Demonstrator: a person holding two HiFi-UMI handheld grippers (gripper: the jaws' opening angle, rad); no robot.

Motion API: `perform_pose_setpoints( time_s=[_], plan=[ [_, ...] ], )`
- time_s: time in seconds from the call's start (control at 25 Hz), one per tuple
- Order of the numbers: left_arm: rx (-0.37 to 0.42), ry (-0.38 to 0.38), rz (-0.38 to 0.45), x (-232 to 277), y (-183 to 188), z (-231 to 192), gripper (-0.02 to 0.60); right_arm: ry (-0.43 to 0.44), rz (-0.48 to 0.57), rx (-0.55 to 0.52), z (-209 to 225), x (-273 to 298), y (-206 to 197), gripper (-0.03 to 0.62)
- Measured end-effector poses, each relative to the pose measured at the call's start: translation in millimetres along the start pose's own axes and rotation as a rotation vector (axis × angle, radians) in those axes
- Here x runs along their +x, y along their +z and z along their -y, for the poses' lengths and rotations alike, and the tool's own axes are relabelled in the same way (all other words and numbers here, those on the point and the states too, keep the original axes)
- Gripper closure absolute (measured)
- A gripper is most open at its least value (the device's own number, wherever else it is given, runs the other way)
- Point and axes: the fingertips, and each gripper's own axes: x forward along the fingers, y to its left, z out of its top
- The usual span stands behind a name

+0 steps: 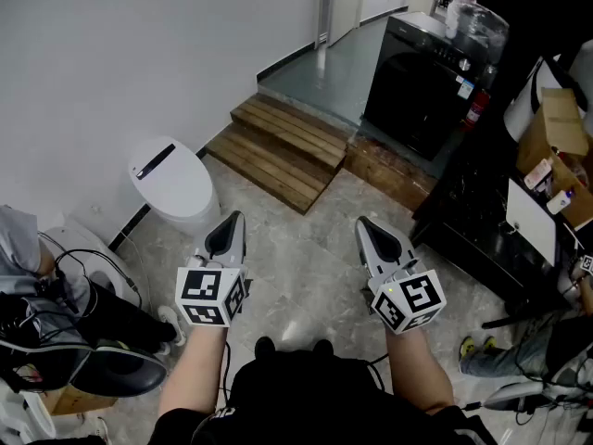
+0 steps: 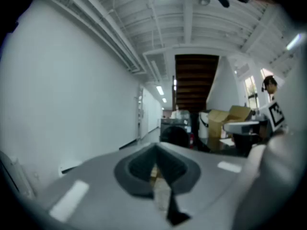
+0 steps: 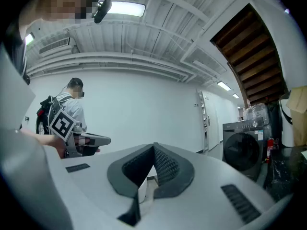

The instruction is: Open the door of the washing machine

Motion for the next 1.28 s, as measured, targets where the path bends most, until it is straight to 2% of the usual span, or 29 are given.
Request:
perform_pose_setpoints(
  time_s=[0.24,0.44,0.64,0.84,1.04,1.28],
  plan=[
    [-0.011,0.014,-0.006,-4,-8,19,0.574,0.003,0.009,0.002,11,-15,-2,0.603],
    [-0.002,0.022,0.003,-5,-4,39,0.574,-0.006,0.056,0.074,26,-32,5,0.602],
    [0.014,0.035,0.005,-10,-2,58,0.574,0.052,0.089,0.125,27,-46,5,0.6],
    [-0.015,0.046,-0.018,-7,-12,64,0.574,0.092,0.043,0.158,26,-48,-8,0.6],
    [-0.041,0.025,-0.026,17,-15,64,0.574,0.102,0.0,0.177,41,-35,-16,0.6],
    [-0.05,-0.019,-0.031,75,-11,47,0.572,0.081,-0.036,0.194,65,7,-28,0.6]
  ],
)
